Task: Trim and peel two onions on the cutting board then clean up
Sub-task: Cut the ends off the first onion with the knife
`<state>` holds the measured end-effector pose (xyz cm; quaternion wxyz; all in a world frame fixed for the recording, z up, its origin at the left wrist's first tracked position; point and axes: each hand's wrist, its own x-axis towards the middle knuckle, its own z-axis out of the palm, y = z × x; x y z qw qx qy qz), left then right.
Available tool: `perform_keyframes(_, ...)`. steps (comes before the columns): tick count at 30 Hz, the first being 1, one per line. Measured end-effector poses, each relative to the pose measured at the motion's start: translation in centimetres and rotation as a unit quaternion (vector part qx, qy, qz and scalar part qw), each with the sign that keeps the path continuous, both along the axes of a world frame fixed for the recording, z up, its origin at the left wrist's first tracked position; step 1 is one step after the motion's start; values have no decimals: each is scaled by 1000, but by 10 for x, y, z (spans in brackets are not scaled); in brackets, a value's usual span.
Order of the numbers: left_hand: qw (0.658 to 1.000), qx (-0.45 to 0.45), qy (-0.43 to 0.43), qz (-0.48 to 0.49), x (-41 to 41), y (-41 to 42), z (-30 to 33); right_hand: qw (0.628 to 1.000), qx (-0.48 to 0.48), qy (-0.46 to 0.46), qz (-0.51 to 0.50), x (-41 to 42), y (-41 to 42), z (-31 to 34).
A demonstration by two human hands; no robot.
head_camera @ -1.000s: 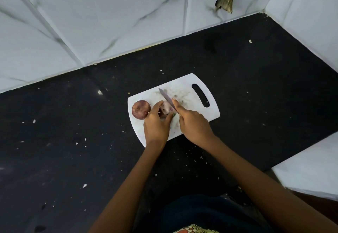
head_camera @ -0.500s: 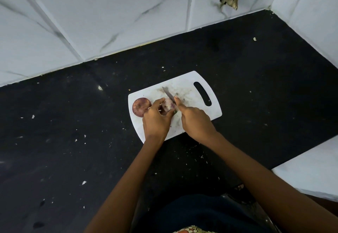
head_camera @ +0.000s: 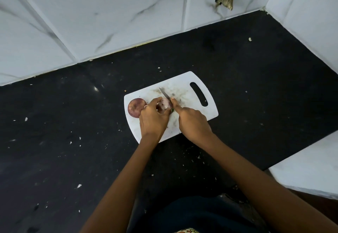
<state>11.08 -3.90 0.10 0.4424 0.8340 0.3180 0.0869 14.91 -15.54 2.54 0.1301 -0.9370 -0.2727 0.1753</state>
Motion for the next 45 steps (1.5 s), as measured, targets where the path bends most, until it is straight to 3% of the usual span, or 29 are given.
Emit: perform_keyframes(45,999,28,40,-18,6,-7,6,999,-28,-25,23,-8,-22,-3)
